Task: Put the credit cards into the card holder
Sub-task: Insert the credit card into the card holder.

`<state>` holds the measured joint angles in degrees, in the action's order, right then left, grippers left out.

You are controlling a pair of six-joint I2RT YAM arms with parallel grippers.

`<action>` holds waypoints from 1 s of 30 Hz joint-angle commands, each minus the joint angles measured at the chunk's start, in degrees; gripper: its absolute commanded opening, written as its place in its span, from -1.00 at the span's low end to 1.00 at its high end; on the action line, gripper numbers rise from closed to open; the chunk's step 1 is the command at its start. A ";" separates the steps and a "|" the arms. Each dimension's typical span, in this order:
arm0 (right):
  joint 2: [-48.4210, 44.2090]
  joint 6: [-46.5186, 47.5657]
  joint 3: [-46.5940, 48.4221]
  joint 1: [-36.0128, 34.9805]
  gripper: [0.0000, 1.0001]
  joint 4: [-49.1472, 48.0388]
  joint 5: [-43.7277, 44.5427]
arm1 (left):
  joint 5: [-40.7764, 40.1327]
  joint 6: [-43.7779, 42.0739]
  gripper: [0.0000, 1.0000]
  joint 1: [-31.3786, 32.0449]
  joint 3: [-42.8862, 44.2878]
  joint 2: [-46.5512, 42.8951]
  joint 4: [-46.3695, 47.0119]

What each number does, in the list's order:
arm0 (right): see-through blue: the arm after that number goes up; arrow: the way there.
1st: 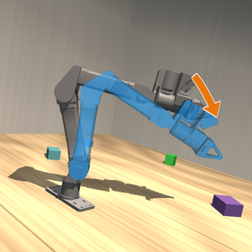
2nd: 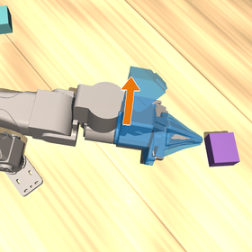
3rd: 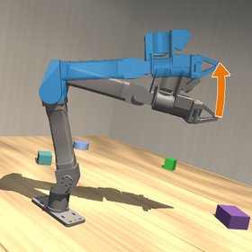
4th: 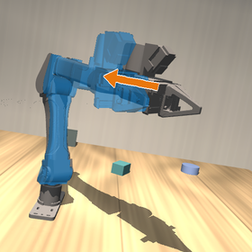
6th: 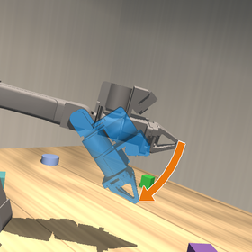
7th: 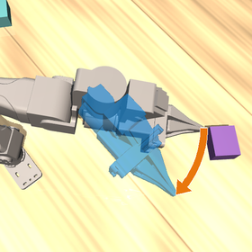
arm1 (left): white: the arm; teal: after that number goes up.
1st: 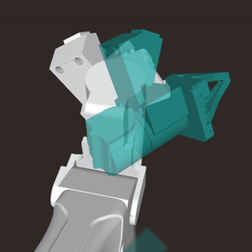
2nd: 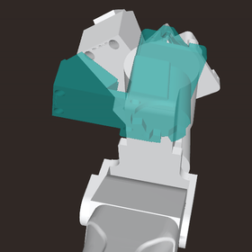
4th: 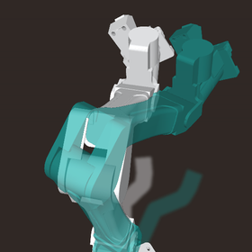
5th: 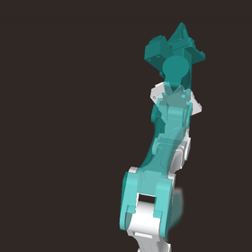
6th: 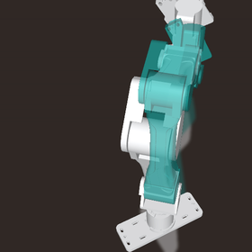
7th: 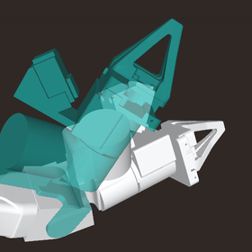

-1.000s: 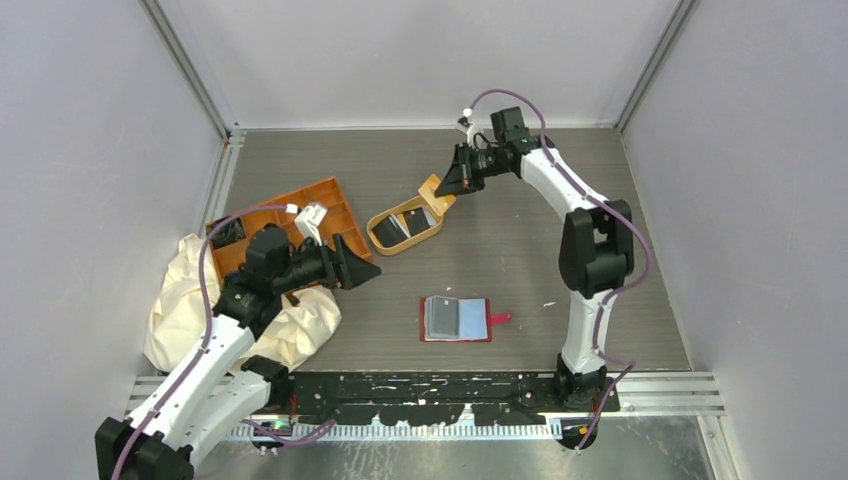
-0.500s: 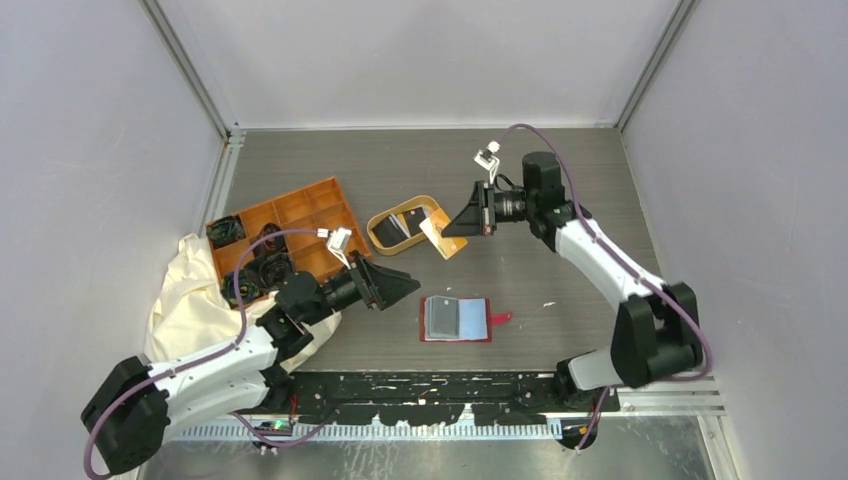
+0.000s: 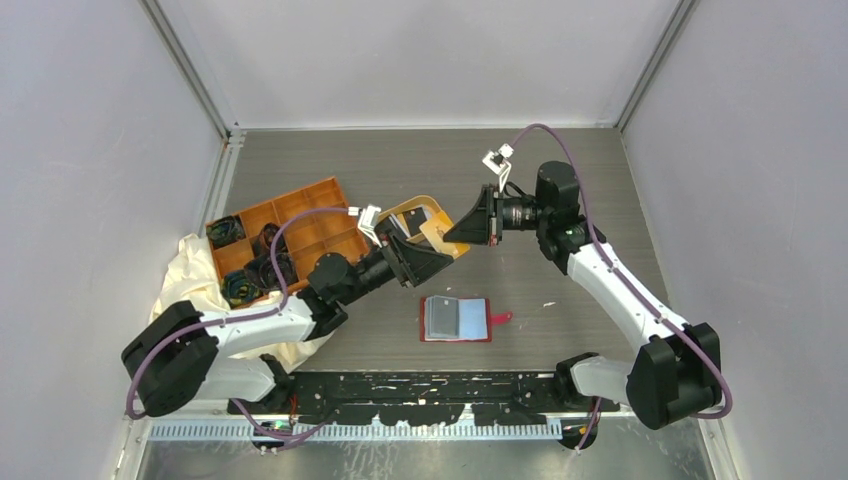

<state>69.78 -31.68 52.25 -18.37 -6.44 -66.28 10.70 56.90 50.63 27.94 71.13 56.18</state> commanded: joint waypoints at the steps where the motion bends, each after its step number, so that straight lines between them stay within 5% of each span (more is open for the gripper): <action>1: -0.60 -0.40 0.31 -0.98 -0.98 -3.41 -0.43 | 0.26 -0.29 -0.08 0.52 3.00 1.69 7.78; 5: -0.85 -0.28 0.39 -1.01 -0.94 -3.41 -0.58 | 1.00 -1.00 -0.98 0.51 3.26 2.53 7.94; 8: -1.29 3.56 1.56 -0.98 -0.39 1.31 -1.21 | 1.71 -2.77 -1.00 0.48 2.33 1.19 5.96; 10: -1.40 17.47 5.03 -1.04 0.08 15.22 -1.52 | 3.05 -6.12 -1.00 0.36 1.75 -1.35 0.43; 13: -0.85 38.96 11.00 -1.04 0.35 36.55 -0.38 | 8.33 -13.90 -1.00 0.17 3.36 -6.52 -15.87; 19: -0.40 47.95 10.52 -1.31 0.33 42.02 -2.26 | 17.90 -25.90 -1.00 0.08 7.69 -12.53 -38.35; 26: -0.28 48.27 8.79 -4.55 0.18 40.50 -5.06 | 25.28 -28.23 -1.00 0.10 11.45 -9.65 -42.56; 30: -0.33 47.68 8.25 -5.51 -0.14 39.44 -6.11 | 26.23 -29.11 -1.00 0.08 13.01 -8.16 -43.10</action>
<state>69.89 14.72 60.47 -23.05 34.35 -69.32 33.04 30.76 50.87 37.56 62.22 14.72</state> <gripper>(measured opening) 0.507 0.009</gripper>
